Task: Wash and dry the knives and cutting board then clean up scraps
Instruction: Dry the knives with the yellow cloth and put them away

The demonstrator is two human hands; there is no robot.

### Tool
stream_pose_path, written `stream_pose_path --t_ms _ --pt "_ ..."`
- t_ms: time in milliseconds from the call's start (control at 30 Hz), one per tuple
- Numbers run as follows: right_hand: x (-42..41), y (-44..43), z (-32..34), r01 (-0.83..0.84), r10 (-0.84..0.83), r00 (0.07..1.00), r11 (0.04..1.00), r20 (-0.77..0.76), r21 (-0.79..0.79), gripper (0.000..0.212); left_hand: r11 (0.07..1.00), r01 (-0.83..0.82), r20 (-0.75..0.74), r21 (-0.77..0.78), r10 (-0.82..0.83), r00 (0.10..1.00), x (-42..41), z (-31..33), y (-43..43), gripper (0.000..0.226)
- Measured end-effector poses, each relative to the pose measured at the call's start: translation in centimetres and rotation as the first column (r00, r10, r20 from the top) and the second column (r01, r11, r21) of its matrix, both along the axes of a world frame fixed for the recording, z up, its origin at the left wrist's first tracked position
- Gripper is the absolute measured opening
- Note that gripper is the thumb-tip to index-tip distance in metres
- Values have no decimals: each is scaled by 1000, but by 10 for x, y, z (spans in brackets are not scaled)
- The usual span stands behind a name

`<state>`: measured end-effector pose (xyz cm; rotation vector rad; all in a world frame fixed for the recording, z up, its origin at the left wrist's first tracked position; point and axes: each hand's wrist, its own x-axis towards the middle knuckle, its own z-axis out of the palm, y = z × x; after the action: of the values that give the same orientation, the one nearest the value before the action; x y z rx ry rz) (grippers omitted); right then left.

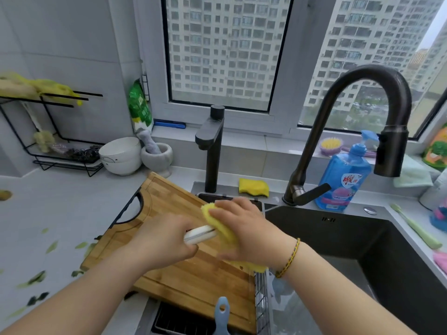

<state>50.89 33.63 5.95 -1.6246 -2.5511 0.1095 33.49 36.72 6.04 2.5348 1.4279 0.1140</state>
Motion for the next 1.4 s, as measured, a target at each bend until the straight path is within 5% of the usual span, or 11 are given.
stream_pose_path --t_ms 67,167,367,467,533,600,700,800,967,1133,1400 --pt "0 3 1 -32 40 988 998 147 -56 81 1000 24 -71 7 -23 997 -6 6 -3 29" --pt "-8 10 0 -51 56 980 998 189 -34 63 999 49 -126 -19 -51 991 -11 14 -8 32" --pt "-32 17 4 -65 57 995 993 77 99 42 992 3 -241 127 28 970 -32 37 -9 22" --pt "-45 16 8 -91 95 995 986 -17 142 40 958 -71 -269 278 148 952 -43 55 -22 35" --pt "-52 14 12 -78 96 990 984 -106 162 36 907 -158 -166 391 239 957 -56 65 -31 42" --pt "-62 17 21 -77 111 974 982 -197 171 35 809 -318 211 494 243 947 -76 73 -47 40" --pt "-82 18 34 -82 146 924 978 -354 191 34 687 -628 815 367 87 572 -102 75 -77 30" --pt "-112 14 41 -85 174 870 975 -462 207 32 734 -678 944 49 189 272 -107 68 -93 36" --pt "-179 -1 57 -159 281 796 952 -536 263 27 737 -664 979 -125 199 37 -122 81 -103 30" --pt "-258 -30 64 -216 367 716 925 -593 312 27 603 -762 970 -237 99 -223 -167 104 -120 31" --pt "-424 -90 48 -328 379 586 919 -716 218 24 474 -825 945 -307 50 -323 -306 109 -168 29"
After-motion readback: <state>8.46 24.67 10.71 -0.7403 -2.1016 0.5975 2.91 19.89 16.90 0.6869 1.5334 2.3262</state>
